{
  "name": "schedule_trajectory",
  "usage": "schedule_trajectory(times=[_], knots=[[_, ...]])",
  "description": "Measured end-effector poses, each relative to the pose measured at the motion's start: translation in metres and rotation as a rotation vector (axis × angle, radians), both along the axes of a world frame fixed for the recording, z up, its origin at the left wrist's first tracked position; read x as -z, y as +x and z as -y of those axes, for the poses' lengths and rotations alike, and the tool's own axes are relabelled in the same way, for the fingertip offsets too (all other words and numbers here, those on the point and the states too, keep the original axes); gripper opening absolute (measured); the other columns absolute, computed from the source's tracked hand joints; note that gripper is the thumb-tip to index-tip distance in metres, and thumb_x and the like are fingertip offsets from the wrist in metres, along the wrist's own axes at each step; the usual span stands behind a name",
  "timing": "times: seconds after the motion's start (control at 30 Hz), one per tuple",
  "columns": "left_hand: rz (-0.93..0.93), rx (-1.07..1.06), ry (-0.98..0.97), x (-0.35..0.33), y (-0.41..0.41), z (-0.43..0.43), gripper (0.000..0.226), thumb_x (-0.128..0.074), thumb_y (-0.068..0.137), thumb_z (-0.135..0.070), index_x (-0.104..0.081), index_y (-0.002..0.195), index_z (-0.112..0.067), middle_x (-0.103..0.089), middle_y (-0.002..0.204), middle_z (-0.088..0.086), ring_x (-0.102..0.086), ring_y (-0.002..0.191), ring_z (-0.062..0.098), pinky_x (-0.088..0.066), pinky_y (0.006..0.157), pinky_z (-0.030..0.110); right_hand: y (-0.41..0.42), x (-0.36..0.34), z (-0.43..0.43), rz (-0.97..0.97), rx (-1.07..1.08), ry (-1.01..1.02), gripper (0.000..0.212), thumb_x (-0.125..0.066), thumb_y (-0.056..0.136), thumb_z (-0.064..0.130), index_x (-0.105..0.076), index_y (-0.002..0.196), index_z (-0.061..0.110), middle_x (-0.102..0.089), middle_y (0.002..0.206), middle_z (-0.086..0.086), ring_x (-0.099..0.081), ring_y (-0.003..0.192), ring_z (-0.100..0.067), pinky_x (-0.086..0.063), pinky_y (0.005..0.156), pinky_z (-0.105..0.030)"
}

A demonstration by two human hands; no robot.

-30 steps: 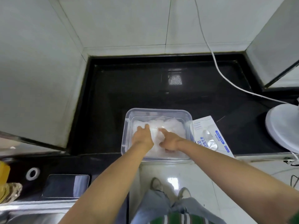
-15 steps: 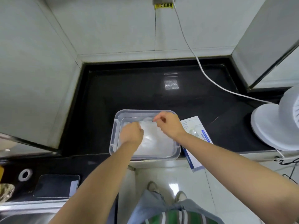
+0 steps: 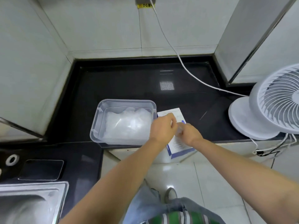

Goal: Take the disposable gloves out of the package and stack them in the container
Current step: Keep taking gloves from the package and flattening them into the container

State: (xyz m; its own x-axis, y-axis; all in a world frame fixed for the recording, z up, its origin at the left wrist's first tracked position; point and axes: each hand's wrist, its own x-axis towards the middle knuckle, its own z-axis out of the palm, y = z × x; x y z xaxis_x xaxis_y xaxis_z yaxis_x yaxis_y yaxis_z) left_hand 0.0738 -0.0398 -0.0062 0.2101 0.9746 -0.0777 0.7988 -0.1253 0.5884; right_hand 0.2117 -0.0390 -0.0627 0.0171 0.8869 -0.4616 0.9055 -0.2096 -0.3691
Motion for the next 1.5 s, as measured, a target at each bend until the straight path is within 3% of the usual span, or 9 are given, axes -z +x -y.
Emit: schedule_trajectory(times=[0.3, 0.5, 0.6, 0.7, 0.87, 1.07, 1.2, 1.37, 1.5], knots=[[-0.210, 0.061, -0.446, 0.055, 0.010, 0.023, 0.080, -0.055, 0.093, -0.025, -0.003, 0.155, -0.018, -0.059, 0.128, 0.010, -0.057, 0.114, 0.032, -0.046, 0.091, 0.039, -0.007, 0.008, 0.011, 0.140, -0.084, 0.034, 0.037, -0.047, 0.095, 0.013, -0.040, 0.131, 0.023, -0.064, 0.105, -0.009, -0.054, 0.081, -0.024, -0.046, 0.069, -0.033], [-0.132, -0.009, -0.455, 0.062, 0.011, 0.020, 0.077, -0.067, 0.087, -0.028, -0.020, 0.147, -0.024, -0.062, 0.121, 0.009, -0.061, 0.107, 0.031, -0.049, 0.085, 0.038, -0.010, 0.005, 0.012, 0.169, -0.136, 0.061, 0.035, -0.048, 0.098, 0.022, -0.052, 0.131, 0.029, -0.065, 0.114, -0.006, -0.063, 0.098, -0.026, -0.053, 0.083, -0.034], [-0.131, 0.024, -0.457, 0.062, 0.010, 0.020, 0.074, -0.069, 0.086, -0.023, -0.024, 0.144, -0.023, -0.062, 0.119, 0.010, -0.060, 0.105, 0.030, -0.047, 0.080, 0.034, -0.012, 0.004, 0.007, 0.105, -0.030, 0.160, 0.024, -0.048, 0.093, 0.016, -0.071, 0.097, 0.024, -0.068, 0.098, -0.002, -0.064, 0.083, -0.025, -0.055, 0.076, -0.032], [-0.132, 0.027, -0.458, 0.062, 0.008, 0.020, 0.077, -0.072, 0.084, -0.021, -0.024, 0.145, -0.023, -0.063, 0.117, 0.009, -0.060, 0.106, 0.029, -0.049, 0.084, 0.036, -0.009, 0.010, 0.002, -0.101, 0.113, 0.153, 0.025, -0.047, 0.091, 0.017, -0.067, 0.076, 0.015, -0.063, 0.084, -0.003, -0.057, 0.074, -0.021, -0.052, 0.071, -0.031], [-0.105, 0.007, -0.463, 0.061, 0.010, 0.014, 0.075, -0.074, 0.083, -0.021, -0.026, 0.141, -0.022, -0.061, 0.119, 0.008, -0.061, 0.106, 0.027, -0.050, 0.081, 0.033, 0.010, 0.007, 0.002, -0.537, 0.269, 0.137, 0.020, -0.050, 0.099, 0.018, -0.062, 0.085, 0.024, -0.056, 0.105, 0.000, -0.056, 0.095, -0.015, -0.043, 0.076, -0.016], [-0.141, -0.013, -0.483, 0.062, 0.014, 0.011, 0.077, -0.072, 0.086, -0.024, -0.024, 0.146, -0.016, -0.058, 0.126, 0.007, -0.059, 0.110, 0.026, -0.049, 0.084, 0.032, 0.012, -0.013, -0.002, -0.794, 0.498, 0.145, 0.018, -0.041, 0.100, 0.019, -0.059, 0.099, 0.017, -0.064, 0.104, -0.005, -0.064, 0.096, -0.023, -0.055, 0.084, -0.036], [-0.137, 0.015, -0.501, 0.057, 0.013, 0.013, 0.081, -0.068, 0.089, -0.023, -0.016, 0.151, -0.016, -0.058, 0.128, 0.009, -0.058, 0.112, 0.028, -0.048, 0.091, 0.034, 0.015, -0.037, -0.016, -1.006, 0.757, 0.208, 0.021, -0.040, 0.095, 0.014, -0.059, 0.103, 0.010, -0.058, 0.095, -0.005, -0.054, 0.085, -0.018, -0.049, 0.073, -0.029], [0.058, -0.158, -0.512, 0.052, 0.016, 0.005, 0.035, -0.046, 0.096, -0.018, -0.048, 0.128, -0.005, -0.064, 0.113, 0.022, -0.064, 0.099, 0.037, -0.054, 0.084, 0.040, 0.023, -0.040, -0.022, -0.826, 0.550, 0.167, 0.019, -0.056, 0.093, 0.014, -0.065, 0.107, 0.004, -0.065, 0.107, -0.011, -0.062, 0.093, -0.023, -0.053, 0.080, -0.033], [0.624, -0.508, -0.568, 0.023, 0.020, -0.004, 0.032, -0.036, 0.100, -0.025, -0.059, 0.098, -0.003, -0.068, 0.093, 0.016, -0.064, 0.073, 0.025, -0.053, 0.065, 0.030, 0.024, -0.035, -0.013, -0.320, 0.097, 0.257, 0.019, -0.062, 0.093, 0.021, -0.068, 0.102, 0.006, -0.067, 0.098, -0.006, -0.063, 0.093, -0.022, -0.054, 0.084, -0.031]])
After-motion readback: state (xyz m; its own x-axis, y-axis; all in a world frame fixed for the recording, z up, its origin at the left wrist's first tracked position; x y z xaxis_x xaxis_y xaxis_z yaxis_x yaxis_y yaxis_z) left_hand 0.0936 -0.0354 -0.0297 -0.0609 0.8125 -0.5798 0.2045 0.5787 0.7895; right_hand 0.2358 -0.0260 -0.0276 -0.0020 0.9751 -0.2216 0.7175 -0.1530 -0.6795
